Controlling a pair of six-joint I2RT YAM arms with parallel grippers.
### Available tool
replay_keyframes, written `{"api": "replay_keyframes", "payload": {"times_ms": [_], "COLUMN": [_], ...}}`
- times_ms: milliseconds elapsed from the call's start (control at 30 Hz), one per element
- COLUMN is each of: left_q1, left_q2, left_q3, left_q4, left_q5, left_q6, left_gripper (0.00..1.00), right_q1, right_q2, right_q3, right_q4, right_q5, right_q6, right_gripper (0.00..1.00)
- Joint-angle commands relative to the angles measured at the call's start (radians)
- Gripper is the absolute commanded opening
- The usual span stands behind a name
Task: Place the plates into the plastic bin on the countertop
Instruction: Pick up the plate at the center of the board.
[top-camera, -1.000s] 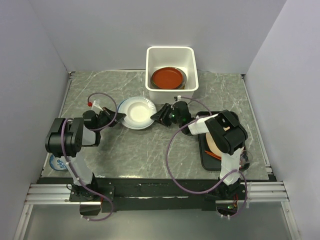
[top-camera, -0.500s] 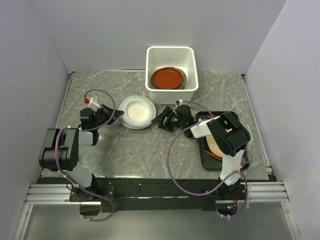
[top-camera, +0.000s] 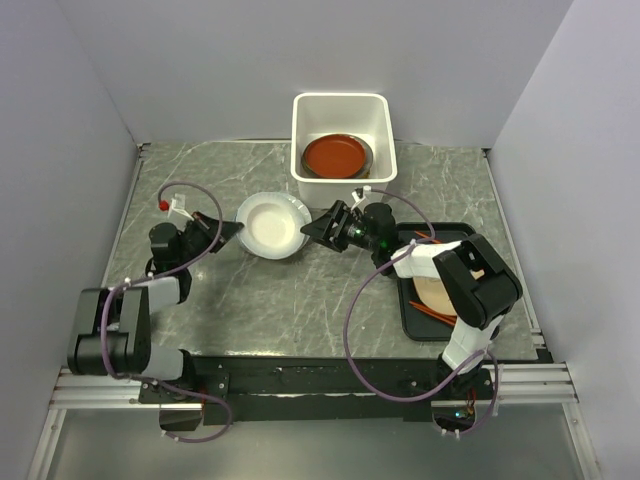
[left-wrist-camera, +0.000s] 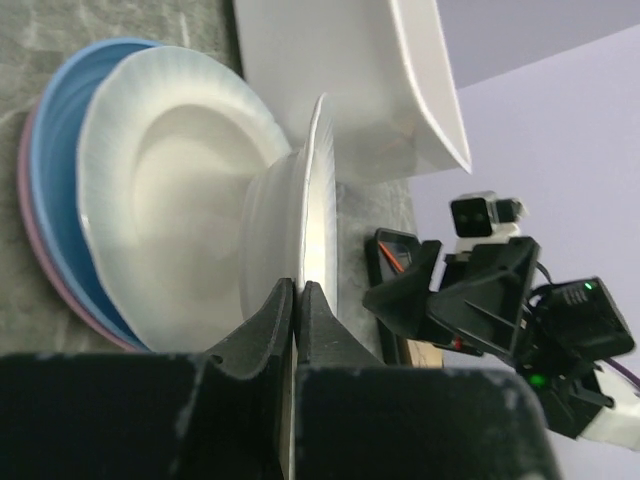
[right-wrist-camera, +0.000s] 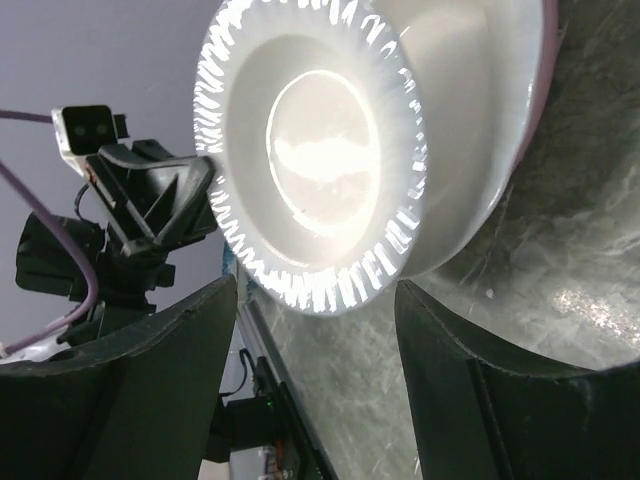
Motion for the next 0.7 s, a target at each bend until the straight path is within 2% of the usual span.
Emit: {"api": "replay_keyframes", "payload": {"times_ms": [0,167,267,433,667], "left_q1": [0.002,0.002,0.002,0.0,-0.012], "left_q2": [-0.165,-0.297,-0.327,-0.324,-0.275], "left_q3": [0.002,0.02,0.023,0.016,0.011], "left_q4": [0.107,-0.047,-0.078,-0.056,0.007], "left_q5": [0.049,0.029,0.027,0.058,0.105], "left_q6": [-0.049,0.0,0.008,-0.018,-0.043], "left_gripper": [0.01,0.01,0.01,0.01,0.01], "right_q1": [-0.004,-0.004,-0.007,-0.005,-0.002], "right_q2": [-0.02,-0.029,-0.031,-0.046,-0.028], "right_q3": [-0.005,-0.013,-0.016,-0.021,0.012], "right_q4": [0.069,0.071,0.108,0.146,0.151], "right_q5": [-0.031,-0.032,-0.055,-0.067,-0.126], "right_q6": [0.021,0.018,0.03,0.041,0.058], "right_gripper": [0.72,0.72,0.72,0.71,0.65]}}
